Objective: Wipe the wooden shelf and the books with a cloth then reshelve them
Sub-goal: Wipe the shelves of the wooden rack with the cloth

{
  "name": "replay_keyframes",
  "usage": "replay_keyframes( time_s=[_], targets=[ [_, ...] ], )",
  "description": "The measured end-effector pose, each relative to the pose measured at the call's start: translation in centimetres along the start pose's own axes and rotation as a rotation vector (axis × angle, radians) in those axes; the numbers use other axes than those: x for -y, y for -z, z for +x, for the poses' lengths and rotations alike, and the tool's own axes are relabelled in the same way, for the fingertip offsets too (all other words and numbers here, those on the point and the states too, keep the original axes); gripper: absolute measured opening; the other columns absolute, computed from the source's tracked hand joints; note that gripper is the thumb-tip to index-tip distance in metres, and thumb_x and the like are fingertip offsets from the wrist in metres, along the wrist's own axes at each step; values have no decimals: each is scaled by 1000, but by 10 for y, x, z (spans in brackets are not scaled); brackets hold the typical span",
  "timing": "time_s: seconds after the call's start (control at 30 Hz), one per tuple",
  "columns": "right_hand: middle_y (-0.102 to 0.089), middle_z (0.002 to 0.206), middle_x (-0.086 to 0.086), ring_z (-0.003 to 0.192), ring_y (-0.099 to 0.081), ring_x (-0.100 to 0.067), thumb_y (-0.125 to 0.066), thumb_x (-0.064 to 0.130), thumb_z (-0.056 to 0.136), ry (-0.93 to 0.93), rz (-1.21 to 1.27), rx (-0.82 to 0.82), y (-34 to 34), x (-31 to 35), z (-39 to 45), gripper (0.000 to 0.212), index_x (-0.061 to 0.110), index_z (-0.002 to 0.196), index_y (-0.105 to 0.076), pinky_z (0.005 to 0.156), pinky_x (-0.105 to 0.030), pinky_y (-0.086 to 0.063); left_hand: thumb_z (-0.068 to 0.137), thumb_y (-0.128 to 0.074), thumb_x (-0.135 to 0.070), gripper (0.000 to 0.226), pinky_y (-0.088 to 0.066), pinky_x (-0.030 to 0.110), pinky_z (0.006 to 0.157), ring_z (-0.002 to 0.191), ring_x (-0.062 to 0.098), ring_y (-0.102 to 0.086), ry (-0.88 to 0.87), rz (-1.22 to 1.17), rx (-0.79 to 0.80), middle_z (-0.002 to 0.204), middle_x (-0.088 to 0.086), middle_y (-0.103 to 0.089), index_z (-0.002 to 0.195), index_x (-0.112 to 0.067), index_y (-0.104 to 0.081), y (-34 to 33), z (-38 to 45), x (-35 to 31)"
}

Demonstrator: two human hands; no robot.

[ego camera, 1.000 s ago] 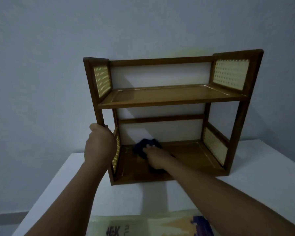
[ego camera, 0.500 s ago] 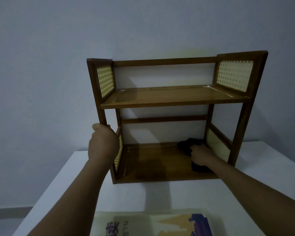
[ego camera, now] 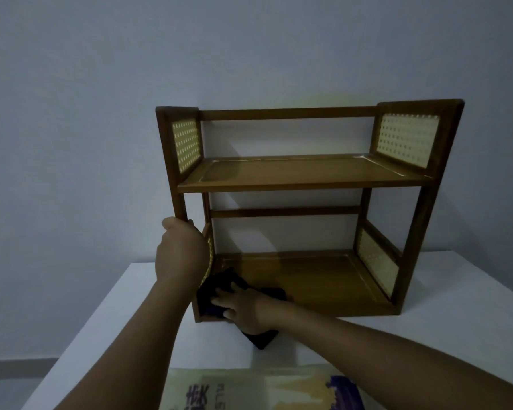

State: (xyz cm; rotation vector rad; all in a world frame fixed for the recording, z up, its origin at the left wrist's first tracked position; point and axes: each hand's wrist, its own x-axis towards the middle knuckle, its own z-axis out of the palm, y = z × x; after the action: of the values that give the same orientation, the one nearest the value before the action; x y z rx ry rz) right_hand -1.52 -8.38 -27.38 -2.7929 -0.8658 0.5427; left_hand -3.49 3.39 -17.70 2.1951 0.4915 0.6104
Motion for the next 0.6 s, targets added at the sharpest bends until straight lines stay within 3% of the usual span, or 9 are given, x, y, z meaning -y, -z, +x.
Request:
replay_keyframes(
  time_s=[0.2, 0.43, 0.53, 0.6],
  targets=[
    [-5, 163, -6, 149, -5, -32, -31, 10, 104, -40, -105, -16, 11, -1, 24, 56, 14, 155, -7, 115, -39, -22, 103, -35, -25, 28, -45, 37, 67, 90, 35, -63, -25, 2, 6, 110, 21, -62, 118, -1, -41, 0, 3, 4],
    [-16, 160, -8, 147, -11, -34, -33, 9, 99, -195, -45, -158, 20, -15, 74, 57, 14, 153, -17, 117, -51, -23, 103, -34, -26, 23, -36, 26, 51, 65, 17, -48, -74, 5, 1, 87, 5, -50, 113, -6, -40, 1, 1, 7],
    [-23, 157, -9, 143, -21, -33, -36, 6, 97, -217, -62, -166, 20, -17, 77, 56, 14, 151, -22, 114, -50, -29, 103, -35, -25, 25, -40, 28, 56, 67, 17, -49, -53, -1, -4, 88, 5, -50, 116, -5, -41, -1, 2, 7],
    [-19, 158, -7, 145, -17, -31, -38, 3, 97, -241, -81, -136, 21, -27, 69, 59, 15, 152, -20, 114, -49, -30, 103, -35, -25, 25, -40, 31, 59, 69, 18, -50, -34, -6, -4, 88, 6, -51, 117, -5, -41, -1, 2, 8]
  ],
)
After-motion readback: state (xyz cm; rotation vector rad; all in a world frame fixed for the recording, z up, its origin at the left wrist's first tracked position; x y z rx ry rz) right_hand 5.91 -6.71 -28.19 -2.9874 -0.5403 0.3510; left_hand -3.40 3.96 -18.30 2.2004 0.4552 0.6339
